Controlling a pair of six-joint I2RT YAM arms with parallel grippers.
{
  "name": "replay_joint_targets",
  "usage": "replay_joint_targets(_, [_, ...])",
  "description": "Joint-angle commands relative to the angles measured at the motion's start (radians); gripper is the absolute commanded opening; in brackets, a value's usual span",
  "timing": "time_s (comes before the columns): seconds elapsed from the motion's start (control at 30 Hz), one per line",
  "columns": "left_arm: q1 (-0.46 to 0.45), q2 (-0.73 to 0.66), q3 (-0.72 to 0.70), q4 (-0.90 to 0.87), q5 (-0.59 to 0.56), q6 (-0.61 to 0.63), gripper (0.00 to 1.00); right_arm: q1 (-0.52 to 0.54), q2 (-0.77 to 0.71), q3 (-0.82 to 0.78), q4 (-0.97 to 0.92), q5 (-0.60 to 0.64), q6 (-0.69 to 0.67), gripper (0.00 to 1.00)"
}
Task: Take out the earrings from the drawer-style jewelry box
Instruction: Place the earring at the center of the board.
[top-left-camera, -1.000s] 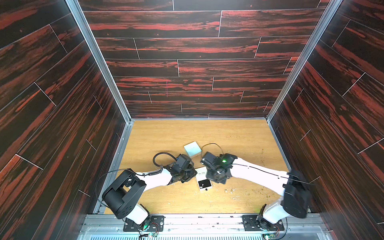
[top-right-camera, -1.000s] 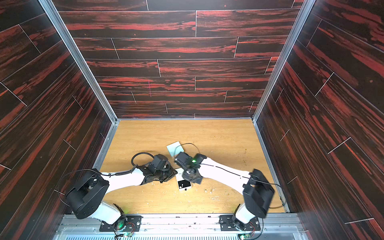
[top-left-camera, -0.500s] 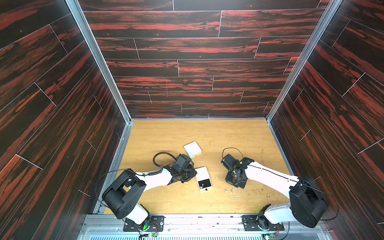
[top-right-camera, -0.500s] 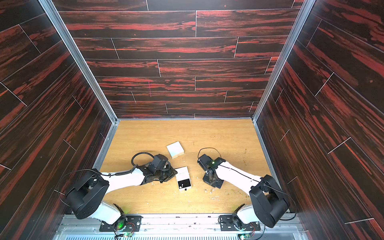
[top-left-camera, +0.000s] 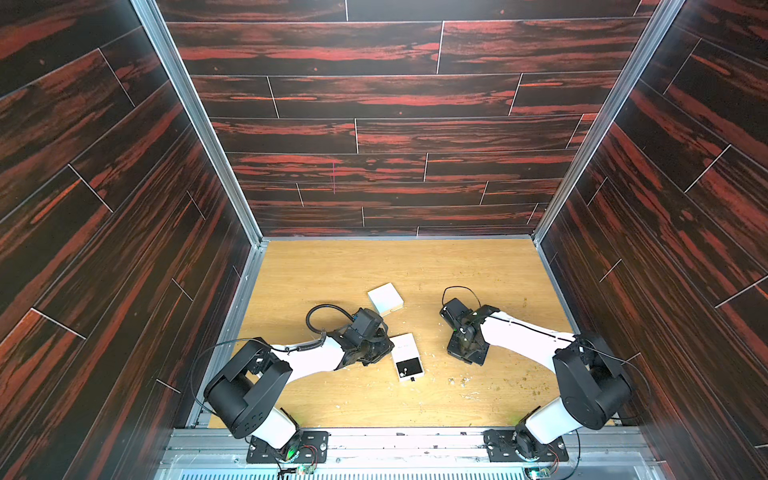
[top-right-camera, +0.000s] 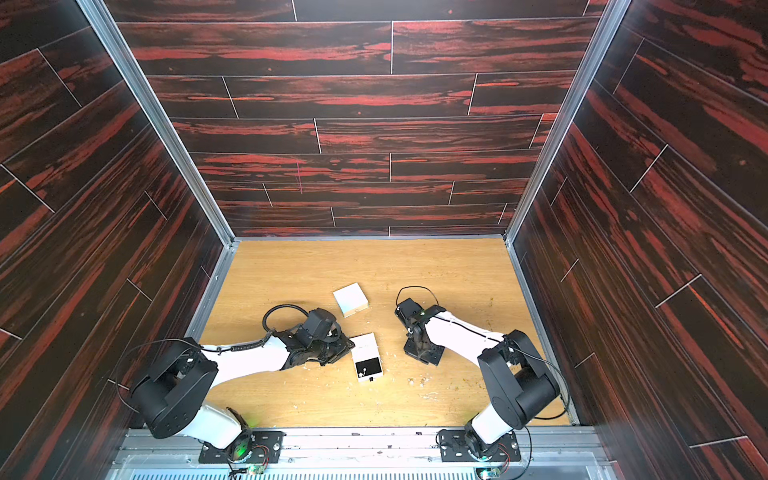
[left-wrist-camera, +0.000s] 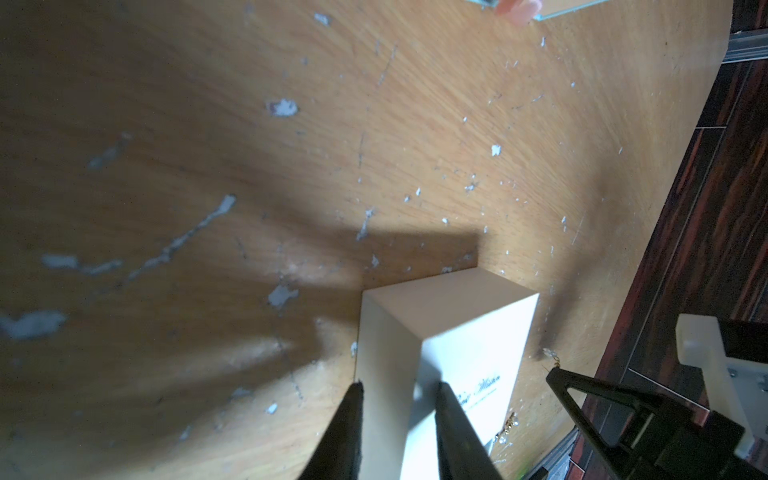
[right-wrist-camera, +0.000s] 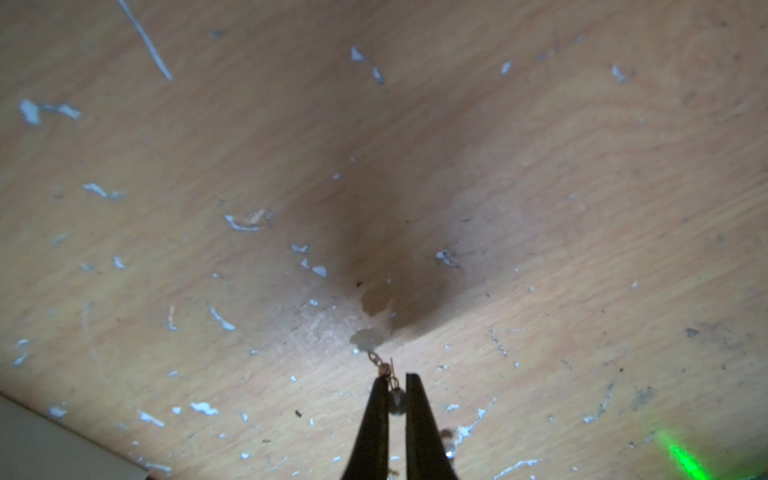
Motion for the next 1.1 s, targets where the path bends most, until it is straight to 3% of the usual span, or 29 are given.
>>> replay_joint_targets(0.0, [0.000,-0.001,-0.010,-0.117,-0.034,0.019,0.32,-0.004,0.025,0.024,-0.004,-0.015,-0.010,0.08])
replay_joint_targets(0.2, [0.001,-0.001,-0.011,-0.118,-0.032,0.021,0.32,-0.004,0.040,0.038,0.001,-0.031,-0.019,0.11])
replay_joint_targets(0.53, [0.001,0.003,-0.010,-0.117,-0.029,0.022,0.32,-0.004,0.047,0.044,0.005,-0.046,-0.034,0.24])
replay_joint_targets(0.77, [0.002,0.004,-0.008,-0.117,-0.027,0.022,0.32,0.005,0.004,0.064,-0.005,-0.032,-0.049,0.25])
replay_joint_targets(0.97, [0.001,0.003,-0.010,-0.115,-0.028,0.021,0.32,0.132,-0.069,0.144,-0.031,0.054,-0.075,0.28])
replay_joint_targets(1.07, [0.001,0.005,-0.012,-0.111,-0.029,0.019,0.32,0.234,-0.054,0.199,-0.044,0.068,-0.070,0.24])
